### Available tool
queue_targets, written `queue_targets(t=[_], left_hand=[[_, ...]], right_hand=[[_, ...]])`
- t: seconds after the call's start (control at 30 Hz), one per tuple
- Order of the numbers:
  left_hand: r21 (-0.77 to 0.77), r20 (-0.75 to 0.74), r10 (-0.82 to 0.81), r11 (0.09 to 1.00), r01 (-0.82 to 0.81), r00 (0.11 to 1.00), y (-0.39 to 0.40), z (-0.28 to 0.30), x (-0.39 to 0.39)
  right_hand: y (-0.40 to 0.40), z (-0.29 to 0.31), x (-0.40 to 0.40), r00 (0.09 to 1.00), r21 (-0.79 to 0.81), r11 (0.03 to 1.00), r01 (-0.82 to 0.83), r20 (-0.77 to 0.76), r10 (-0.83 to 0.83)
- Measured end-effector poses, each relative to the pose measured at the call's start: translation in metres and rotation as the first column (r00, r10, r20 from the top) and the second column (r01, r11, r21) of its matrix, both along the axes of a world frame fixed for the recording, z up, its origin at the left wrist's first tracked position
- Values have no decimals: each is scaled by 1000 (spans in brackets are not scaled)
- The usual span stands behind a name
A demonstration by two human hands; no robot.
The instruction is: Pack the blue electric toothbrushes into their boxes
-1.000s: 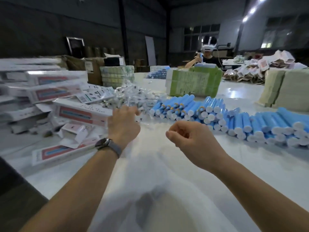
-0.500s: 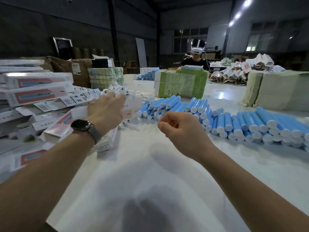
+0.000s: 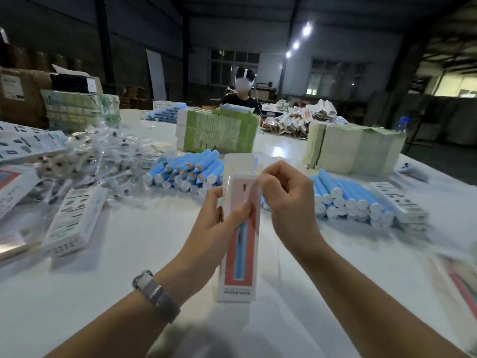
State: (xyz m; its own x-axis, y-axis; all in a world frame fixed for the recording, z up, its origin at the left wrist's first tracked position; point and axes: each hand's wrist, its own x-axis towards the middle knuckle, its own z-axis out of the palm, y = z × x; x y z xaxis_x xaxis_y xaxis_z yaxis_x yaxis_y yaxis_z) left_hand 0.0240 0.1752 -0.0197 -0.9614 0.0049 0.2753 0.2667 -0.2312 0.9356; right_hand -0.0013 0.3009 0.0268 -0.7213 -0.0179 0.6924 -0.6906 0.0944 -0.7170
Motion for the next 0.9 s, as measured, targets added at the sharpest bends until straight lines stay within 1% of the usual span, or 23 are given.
queue_targets(t=[0.07,0.13,0.2,0.23,0.27,0.3,0.33,0.37,0.4,0.43,0.5,0.57,0.73,0.77,0.87,0.9], left_hand=[[-10,0,-41,999,41,999,-4,-2,0],[14,4,-58,998,58,998,-5,-1,0],[27,14,-34,999,34,999,-6,0,0],[28,11,-6,1000,6,1000,-7,1,-1],[24,3,28,999,-29,1000,-8,2,-2],[12,-9,66,998,-66,998,-10,2,-3],[0,-21,100,995,-100,995,-13,3,-5],[-4,-29,128,992,-128,991,-15,3,-6],[-9,-32,148,989,-148,989,-16,3,-6],[-18,-32,163,986,-164,986,-17,2,-7],[-51,-30,178,982,-180,984,-17,2,-7],[-74,-31,185,980,-187,982,-16,2,-6],[-81,-53,195,977,-199,979,-14,4,-4],[-87,-56,195,976,-200,979,-13,5,-4],[-100,-63,194,975,-199,979,-11,5,-1],[-105,-64,191,975,-197,979,-10,5,-1]], right_hand=[[-1,-3,-1,999,-1,999,-41,5,41],[1,-7,-3,999,-3,999,-32,12,32],[8,-8,-11,999,11,999,38,22,-38],[14,-7,-17,994,48,993,109,20,-110],[22,-6,-26,978,118,972,205,12,-208],[31,-6,-36,944,216,922,321,3,-329],[41,-6,-48,892,334,840,428,-4,-453],[50,-7,-59,827,456,735,502,-3,-563],[58,-10,-69,767,574,631,523,8,-642],[64,-14,-80,721,681,534,501,13,-693],[65,-24,-97,669,842,363,399,4,-744],[58,-36,-109,646,913,251,321,-17,-764],[46,-47,-124,629,935,121,333,-125,-767],[45,-48,-125,630,932,111,344,-141,-763],[42,-51,-126,653,923,149,354,-129,-747],[40,-51,-126,661,928,145,345,-131,-739]])
